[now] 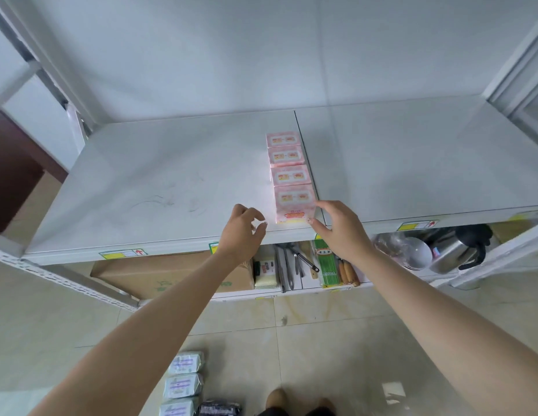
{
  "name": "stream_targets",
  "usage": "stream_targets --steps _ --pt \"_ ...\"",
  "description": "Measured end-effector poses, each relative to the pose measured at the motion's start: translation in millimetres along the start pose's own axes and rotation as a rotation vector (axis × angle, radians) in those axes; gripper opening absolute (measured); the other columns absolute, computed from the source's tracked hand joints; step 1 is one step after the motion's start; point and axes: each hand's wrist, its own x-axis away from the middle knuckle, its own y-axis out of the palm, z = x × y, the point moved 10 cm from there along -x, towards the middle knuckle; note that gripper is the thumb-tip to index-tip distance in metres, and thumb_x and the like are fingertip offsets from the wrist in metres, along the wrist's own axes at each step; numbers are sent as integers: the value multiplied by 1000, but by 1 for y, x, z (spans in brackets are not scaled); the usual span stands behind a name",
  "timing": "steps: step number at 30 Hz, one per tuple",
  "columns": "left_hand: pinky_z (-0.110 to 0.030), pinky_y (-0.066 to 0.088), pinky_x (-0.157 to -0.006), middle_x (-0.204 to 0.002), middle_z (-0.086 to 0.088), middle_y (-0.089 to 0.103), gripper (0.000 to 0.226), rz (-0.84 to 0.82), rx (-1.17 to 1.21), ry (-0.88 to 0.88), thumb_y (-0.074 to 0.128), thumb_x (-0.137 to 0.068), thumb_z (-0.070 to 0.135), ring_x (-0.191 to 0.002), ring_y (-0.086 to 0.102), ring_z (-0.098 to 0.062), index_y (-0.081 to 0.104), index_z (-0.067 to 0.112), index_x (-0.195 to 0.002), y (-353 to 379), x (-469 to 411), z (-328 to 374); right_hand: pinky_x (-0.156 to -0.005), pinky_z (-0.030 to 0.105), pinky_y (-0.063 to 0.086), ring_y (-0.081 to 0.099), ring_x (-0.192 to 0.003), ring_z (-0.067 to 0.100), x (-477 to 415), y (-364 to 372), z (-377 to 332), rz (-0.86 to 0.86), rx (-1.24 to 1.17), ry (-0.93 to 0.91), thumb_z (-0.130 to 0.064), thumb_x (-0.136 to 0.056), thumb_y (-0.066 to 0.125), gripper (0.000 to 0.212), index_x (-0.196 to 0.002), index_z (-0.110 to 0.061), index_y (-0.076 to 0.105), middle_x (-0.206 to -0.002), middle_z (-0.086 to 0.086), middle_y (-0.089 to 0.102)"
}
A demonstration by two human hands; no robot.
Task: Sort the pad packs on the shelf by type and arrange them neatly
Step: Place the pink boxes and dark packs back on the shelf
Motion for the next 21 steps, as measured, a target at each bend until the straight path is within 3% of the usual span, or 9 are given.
stream_targets --steps 4,10,13,17,21 --pt "-21 38 -75 -103 0 42 18 -11 54 -100 50 -93 19 -79 51 -15 60 8 -103 -6 25 -9 -89 20 37 56 -109 18 26 -1 -6 13 -94 55 -25 -89 58 34 -119 -10 59 -118 7 62" --pt "-13 35 -60 -103 0 45 16 -30 51 -111 52 -92 20 -82 50 -13 62 10 -100 -13 64 -7 -93 33 47 61 -103 15 68 -7 -9 -20 -145 117 -33 -89 57 32 -114 -13 61 -112 3 67" --pt "-8 33 -52 -105 0 46 13 -5 83 -120 52 -92 22 -85 50 -13 60 13 -96 -17 88 0 -92 29 46 61 -103 16 89 -18 -13 -9 -164 121 -33 -89 56 32 -114 -13 61 -113 4 67" --pt "-17 37 -49 -106 -5 51 11 39 140 -165 50 -93 23 -73 50 -14 57 15 -90 -20 133 0 -83 17 40 60 -97 11 124 -20 -20 -18 -193 127 -32 -91 55 32 -113 -11 62 -111 2 67" --pt "-24 41 -59 -102 -6 61 11 42 181 -233 52 -92 23 -73 52 -16 59 14 -90 -13 185 -13 -75 11 39 61 -96 13 170 -7 -26 -40 -253 138 -29 -90 56 29 -111 -11 63 -110 5 68"
